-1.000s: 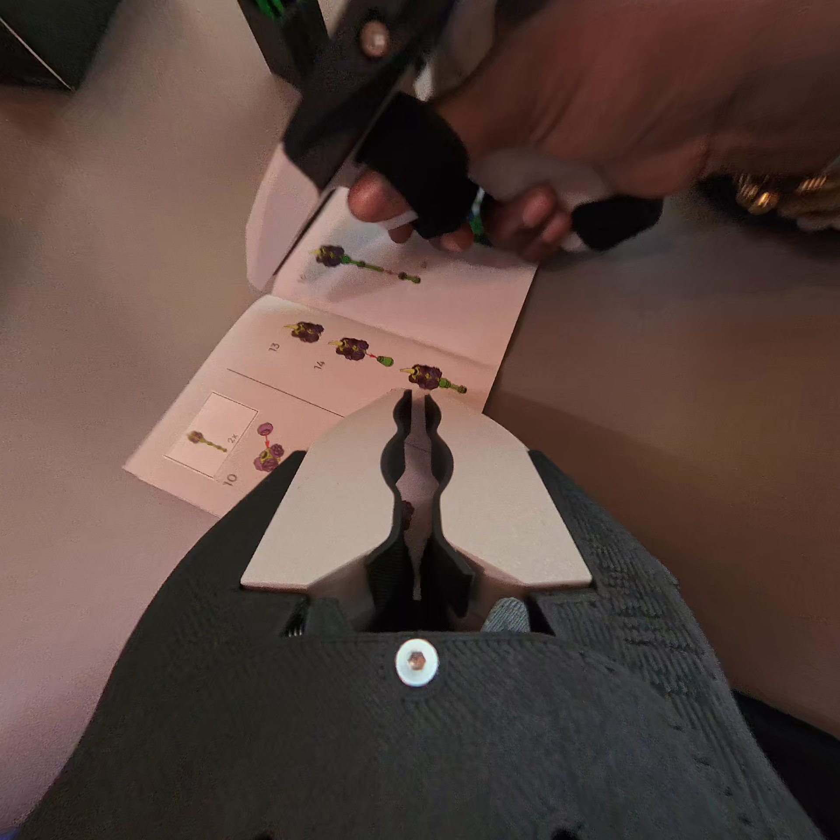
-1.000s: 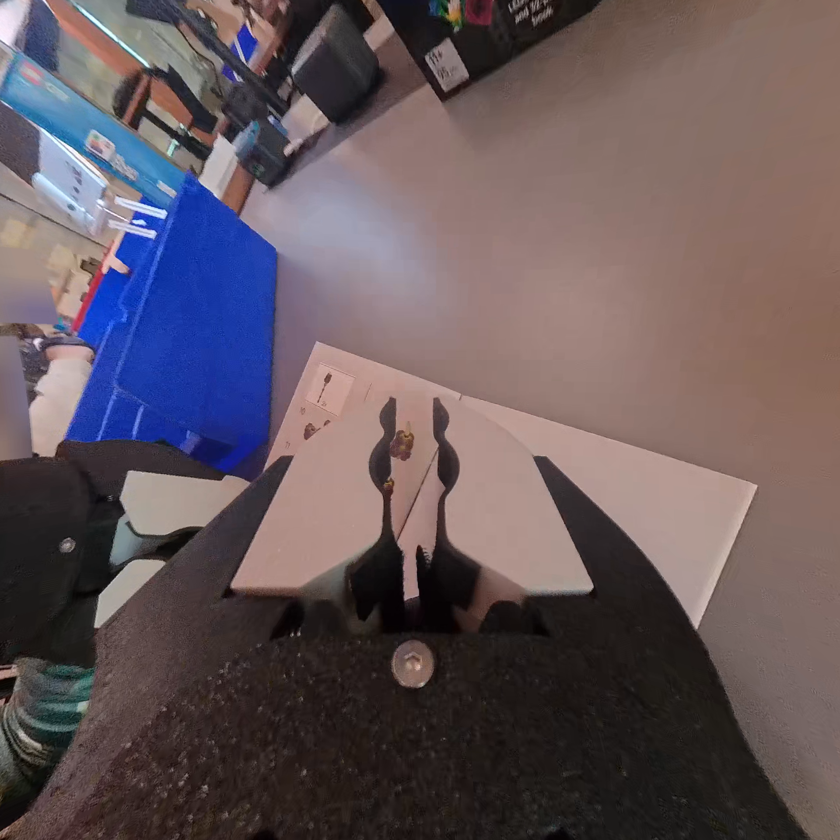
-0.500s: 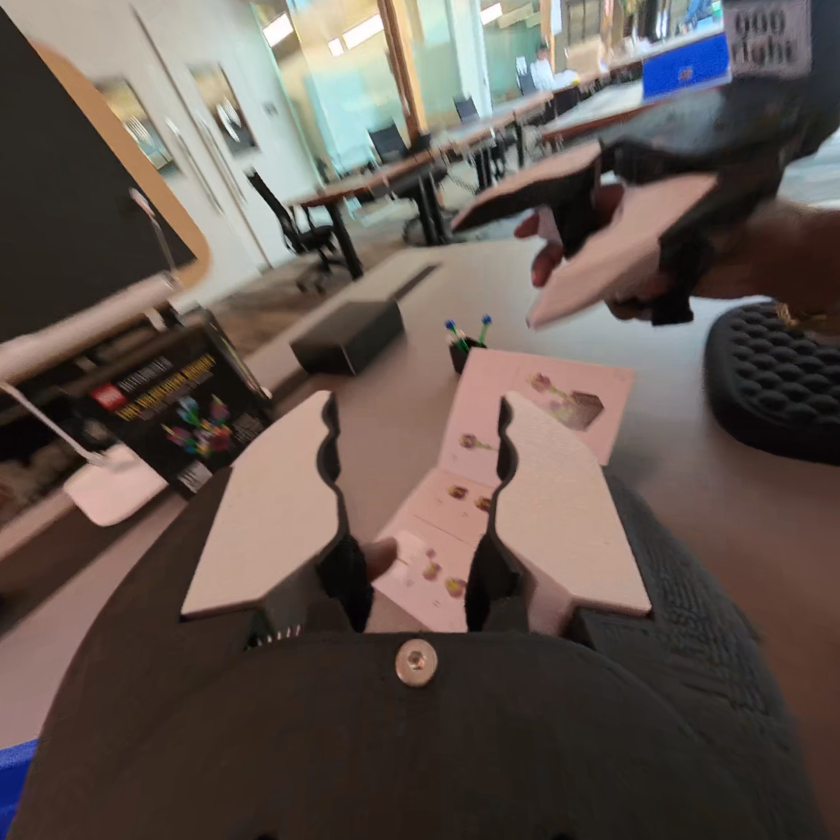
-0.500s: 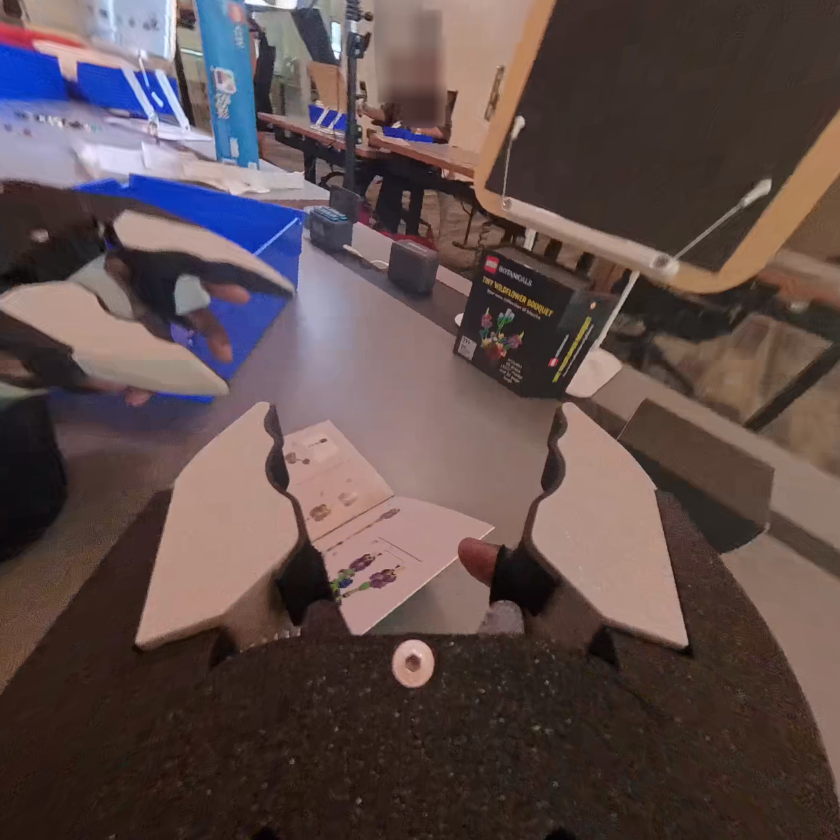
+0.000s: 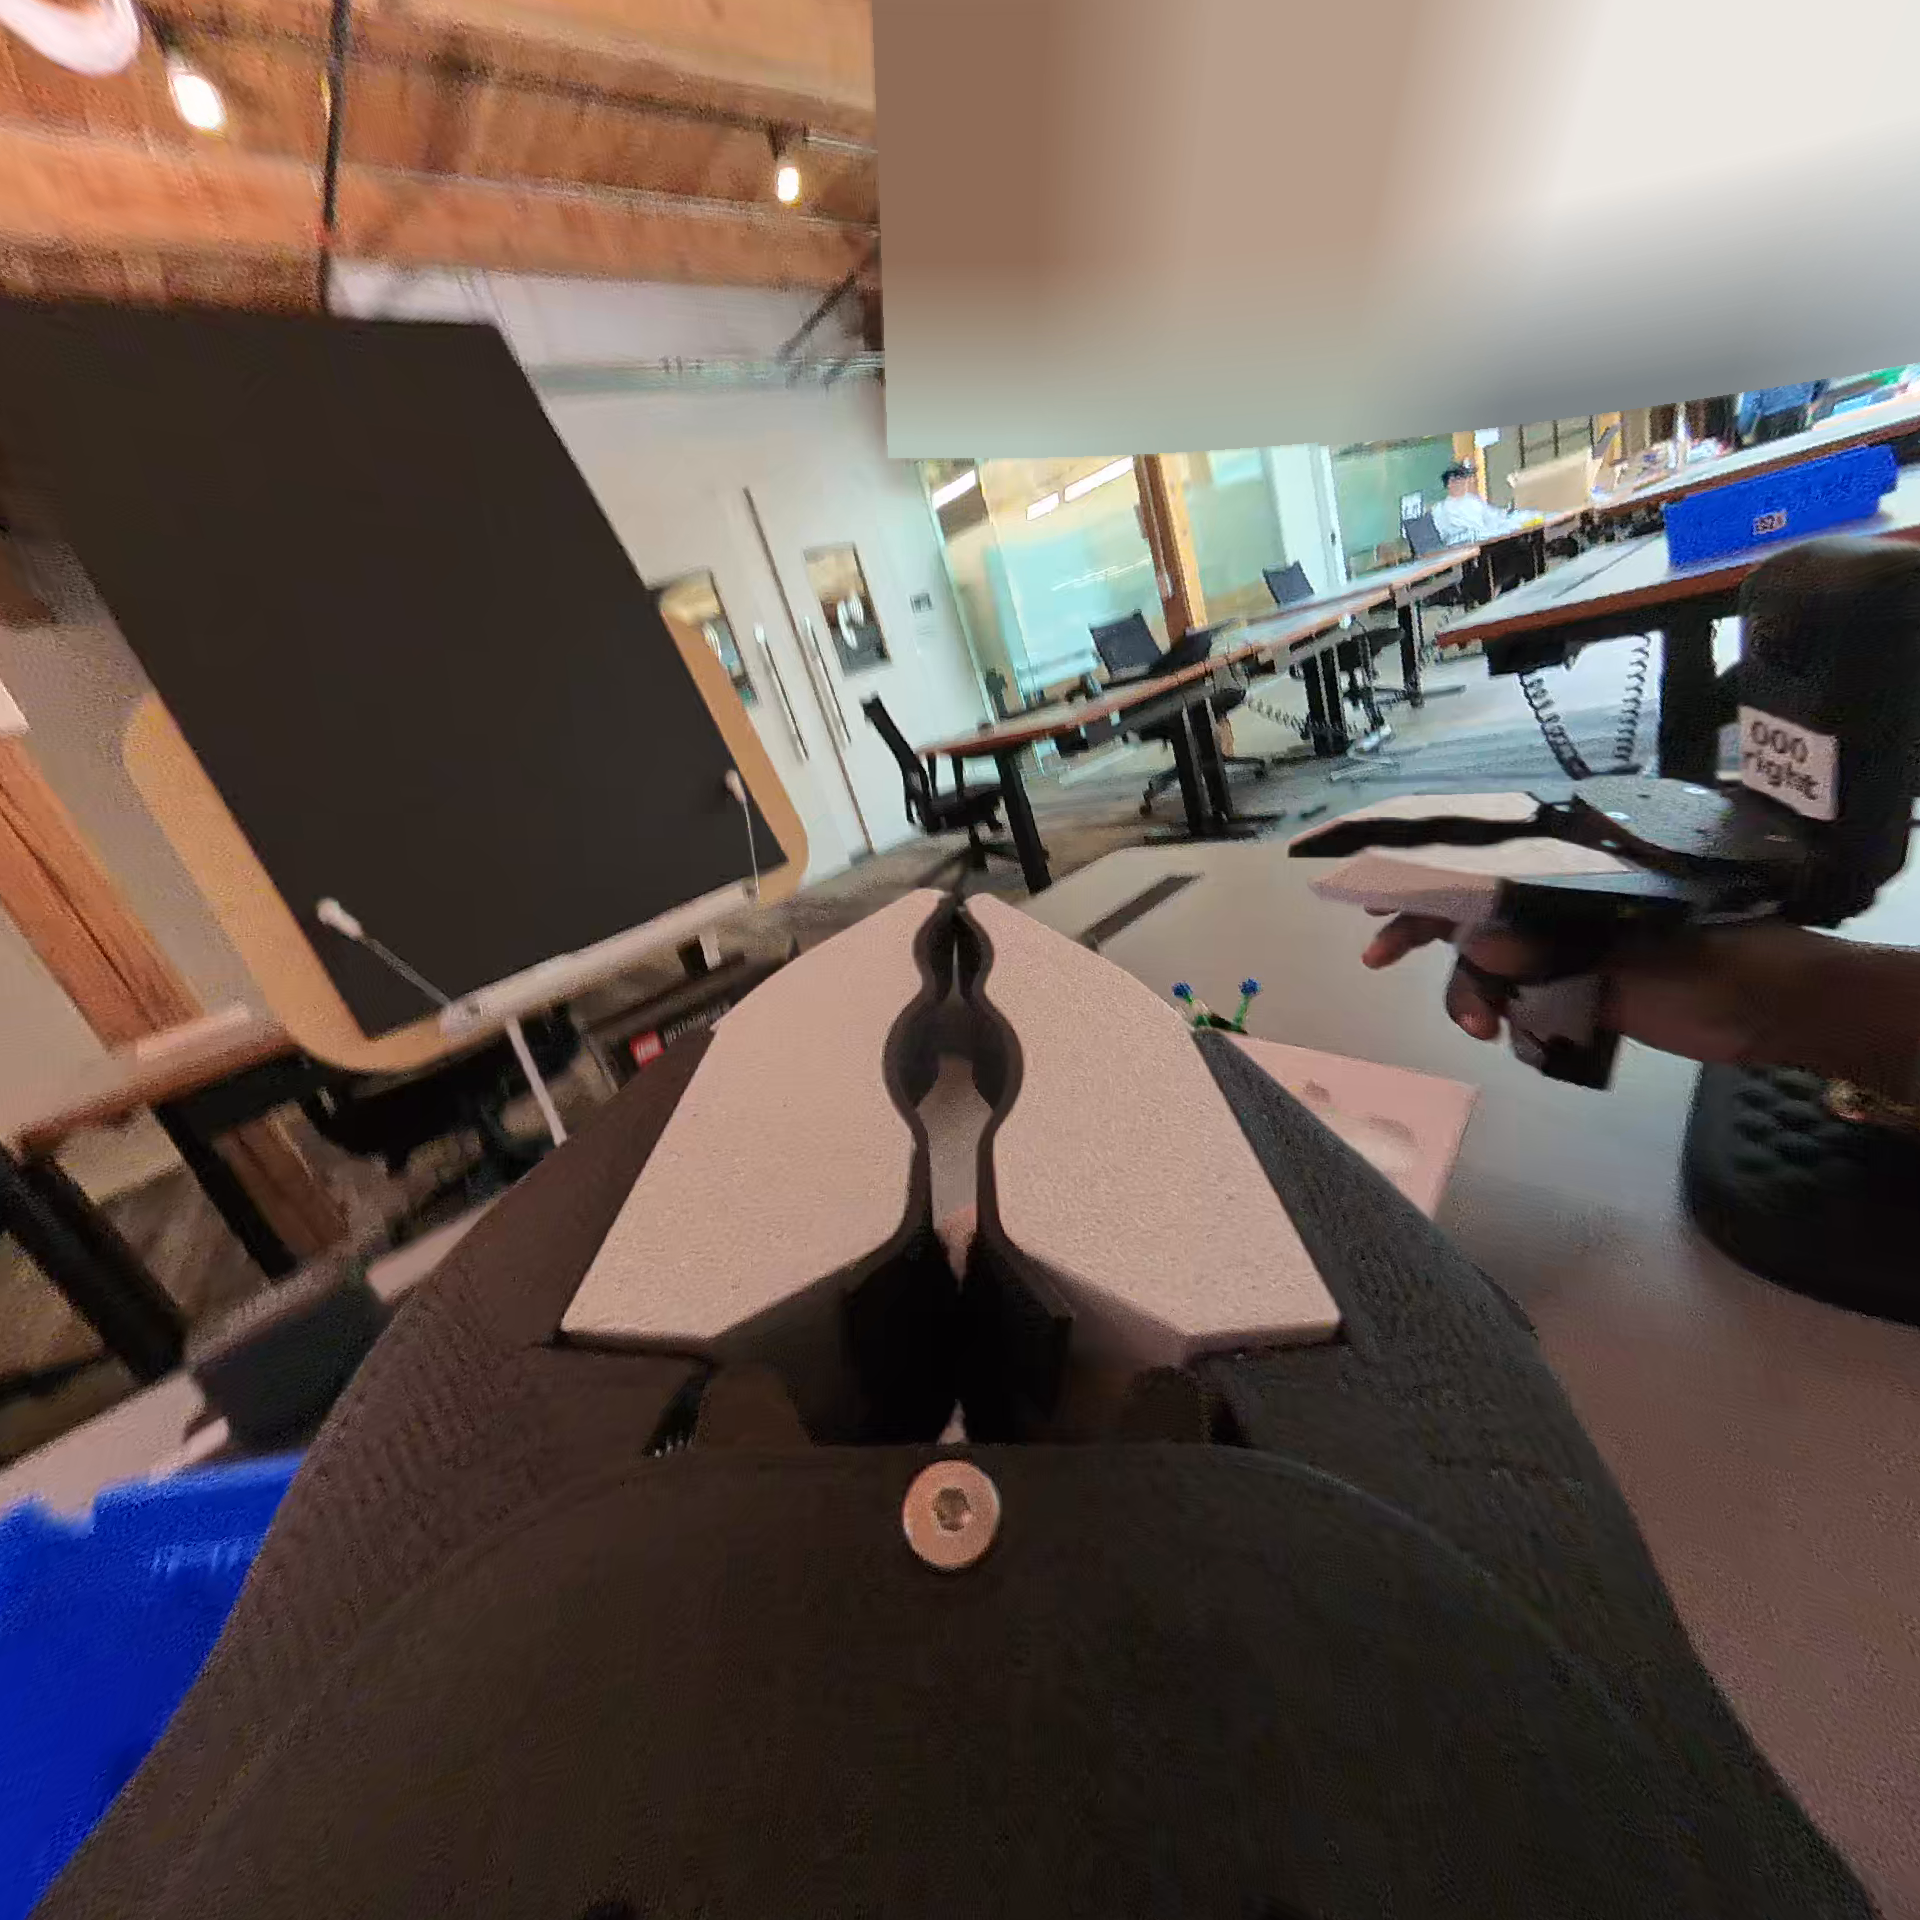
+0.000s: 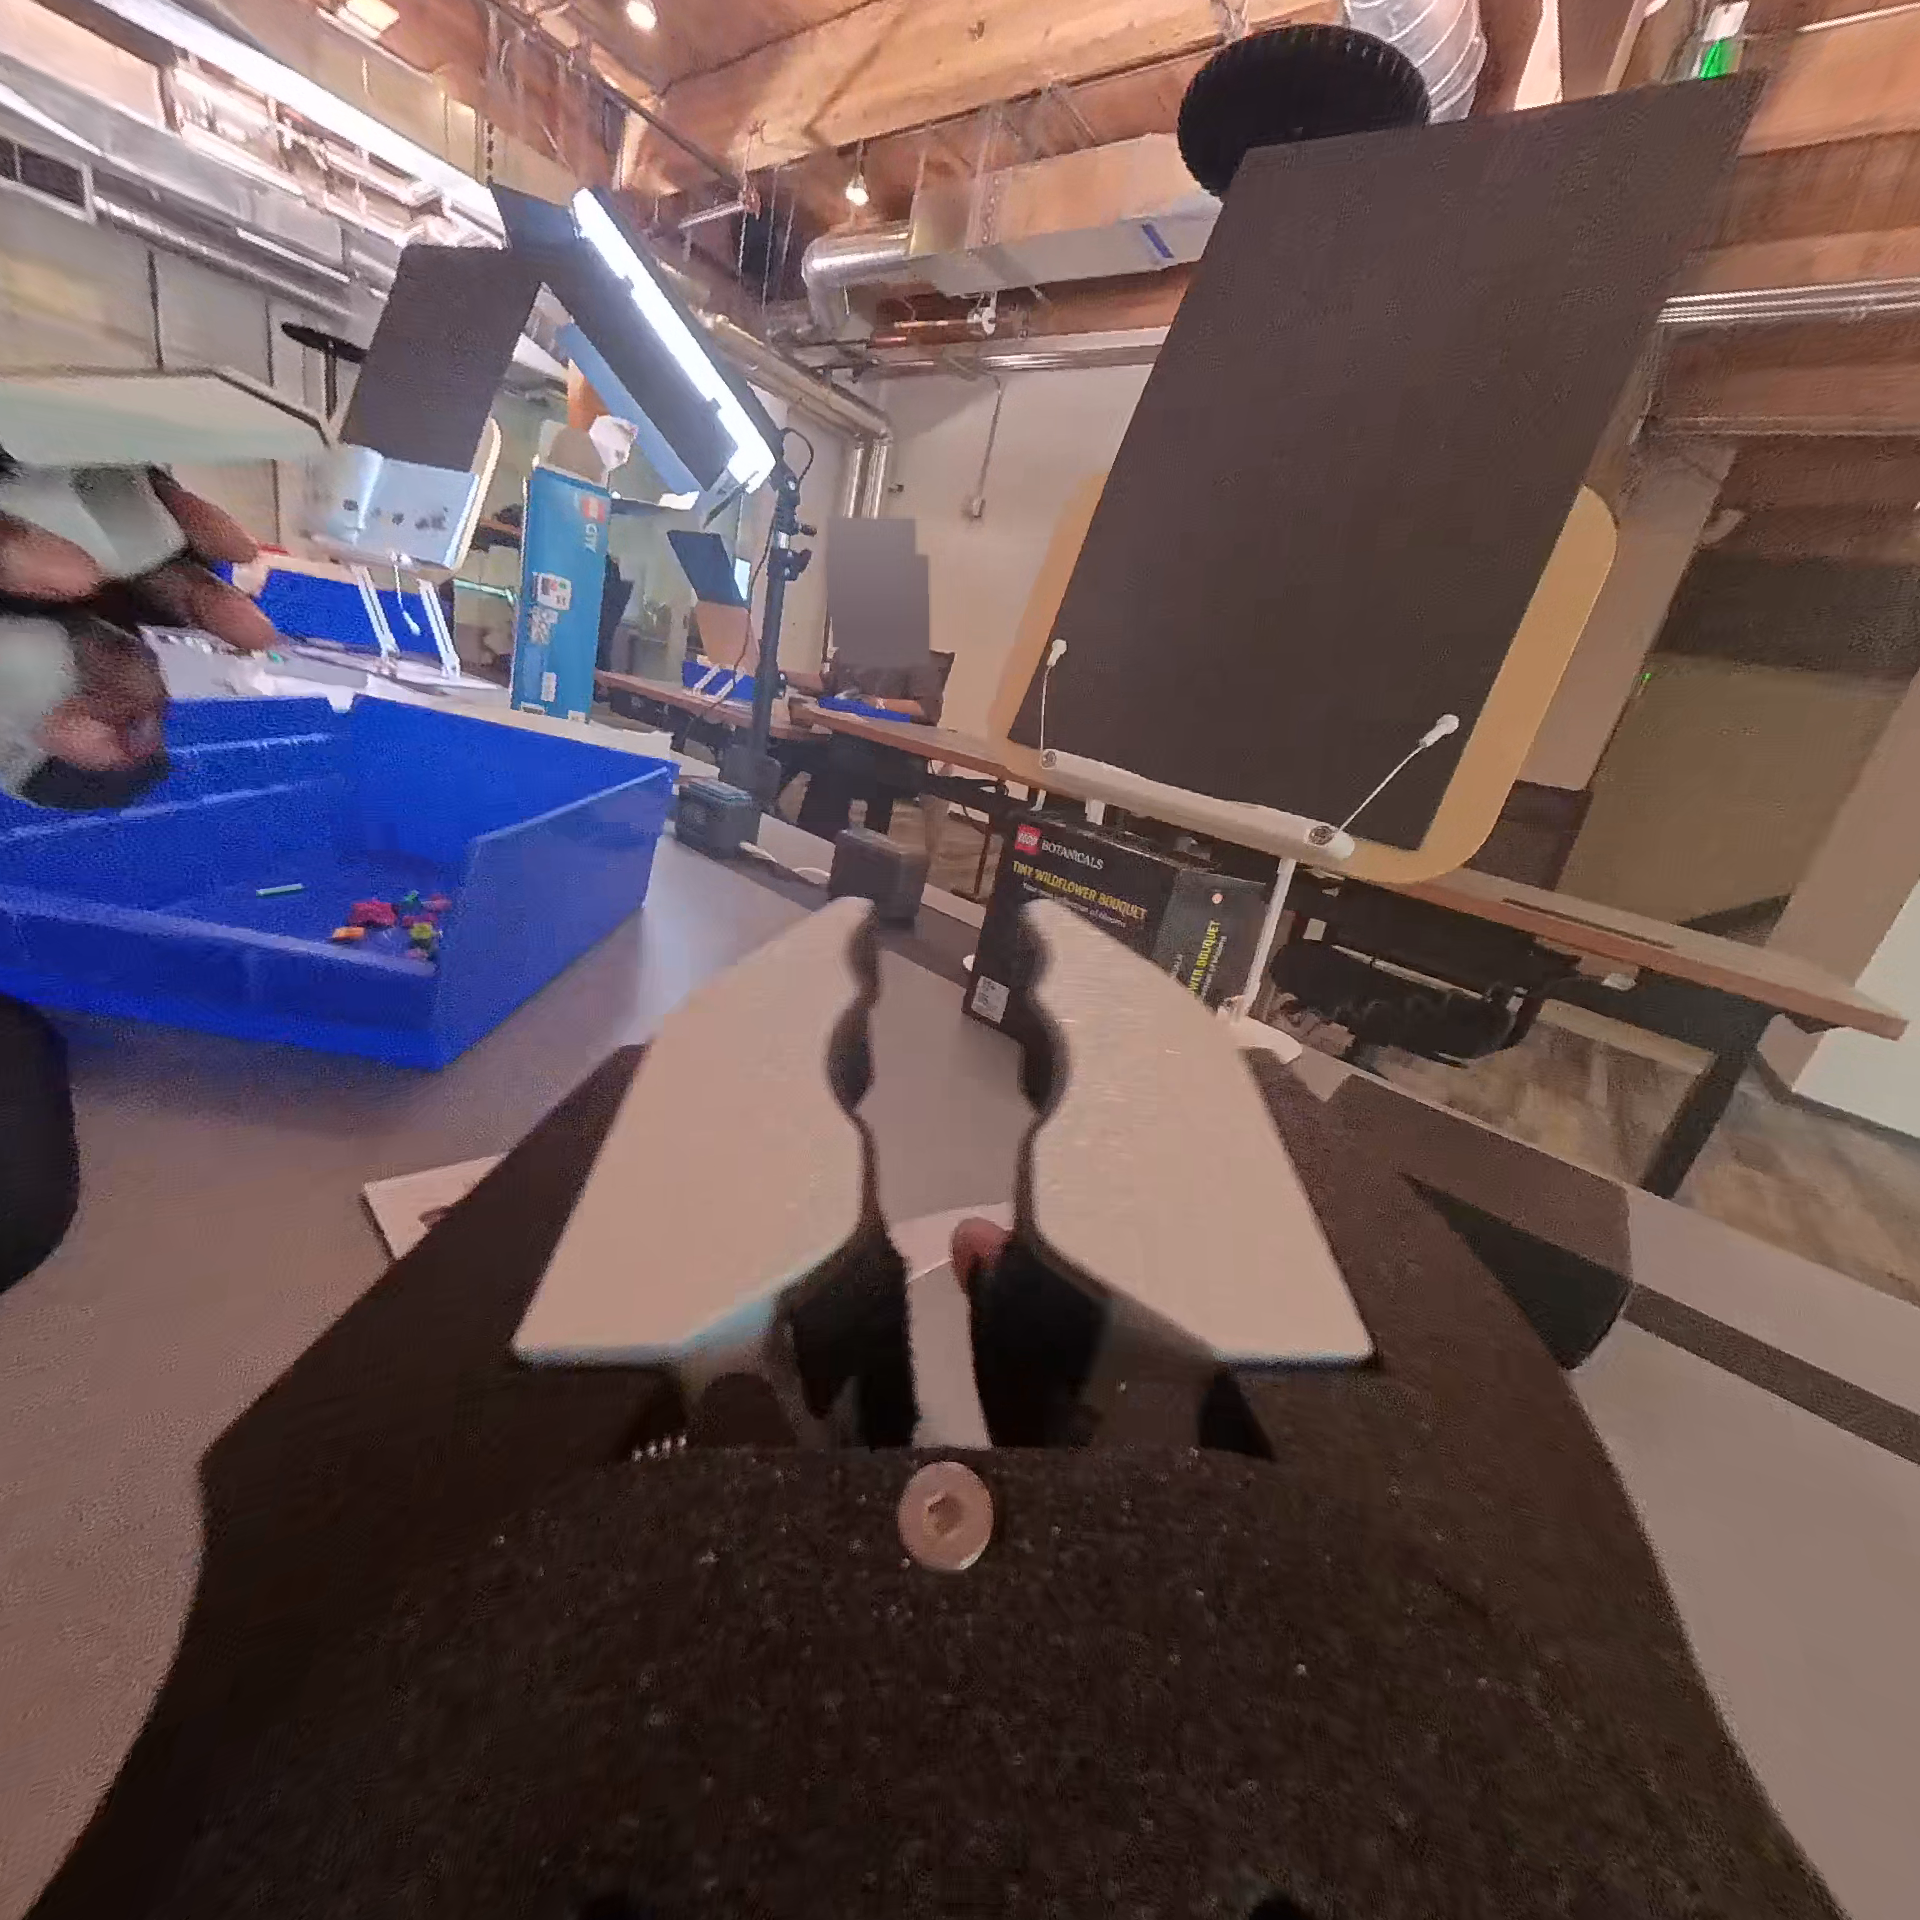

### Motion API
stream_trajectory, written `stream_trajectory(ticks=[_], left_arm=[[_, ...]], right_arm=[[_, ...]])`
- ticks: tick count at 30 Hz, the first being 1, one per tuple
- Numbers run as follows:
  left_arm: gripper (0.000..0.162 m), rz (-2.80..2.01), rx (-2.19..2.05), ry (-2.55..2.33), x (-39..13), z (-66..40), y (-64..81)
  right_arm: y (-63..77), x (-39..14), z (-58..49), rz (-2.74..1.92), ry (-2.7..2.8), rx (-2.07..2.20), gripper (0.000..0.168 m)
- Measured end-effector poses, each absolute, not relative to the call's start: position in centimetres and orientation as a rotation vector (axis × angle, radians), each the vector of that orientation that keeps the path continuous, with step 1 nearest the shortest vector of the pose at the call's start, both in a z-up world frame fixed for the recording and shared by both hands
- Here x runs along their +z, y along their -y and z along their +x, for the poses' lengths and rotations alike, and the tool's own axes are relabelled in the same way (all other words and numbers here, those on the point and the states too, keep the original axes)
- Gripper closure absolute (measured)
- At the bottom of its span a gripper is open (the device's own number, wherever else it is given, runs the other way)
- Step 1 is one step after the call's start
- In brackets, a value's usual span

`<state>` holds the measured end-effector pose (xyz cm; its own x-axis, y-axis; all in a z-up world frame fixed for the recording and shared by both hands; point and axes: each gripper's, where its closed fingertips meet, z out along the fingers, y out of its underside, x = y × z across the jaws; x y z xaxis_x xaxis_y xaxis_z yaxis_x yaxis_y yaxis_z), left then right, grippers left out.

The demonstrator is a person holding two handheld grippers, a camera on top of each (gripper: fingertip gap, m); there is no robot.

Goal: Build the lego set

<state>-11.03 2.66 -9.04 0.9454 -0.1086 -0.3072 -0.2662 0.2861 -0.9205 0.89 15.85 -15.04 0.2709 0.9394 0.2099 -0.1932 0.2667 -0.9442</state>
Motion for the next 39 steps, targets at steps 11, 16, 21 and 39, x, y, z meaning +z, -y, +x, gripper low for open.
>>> stream_trajectory(ticks=[11,16,21,39], left_arm=[[0.101,-2.18,0.223,-0.162,-13.7,-23.8,6.5],[0.103,-2.226,-0.058,-0.273,-15.6,-25.4,2.9],[0.128,-2.511,0.004,-0.276,-22.1,-30.6,-1.7],[0.148,-2.787,-0.2,-0.11,-30.4,-34.3,-4.5]], right_arm=[[-14.7,-17.6,0.0,-1.052,1.136,1.036,0.155],[-15.0,-18.3,-0.5,-1.001,1.187,0.922,0.155],[-15.8,-19.4,-1.0,-1.06,1.199,0.902,0.154],[-16.5,-19.7,-1.0,-1.083,1.2,0.877,0.153]])
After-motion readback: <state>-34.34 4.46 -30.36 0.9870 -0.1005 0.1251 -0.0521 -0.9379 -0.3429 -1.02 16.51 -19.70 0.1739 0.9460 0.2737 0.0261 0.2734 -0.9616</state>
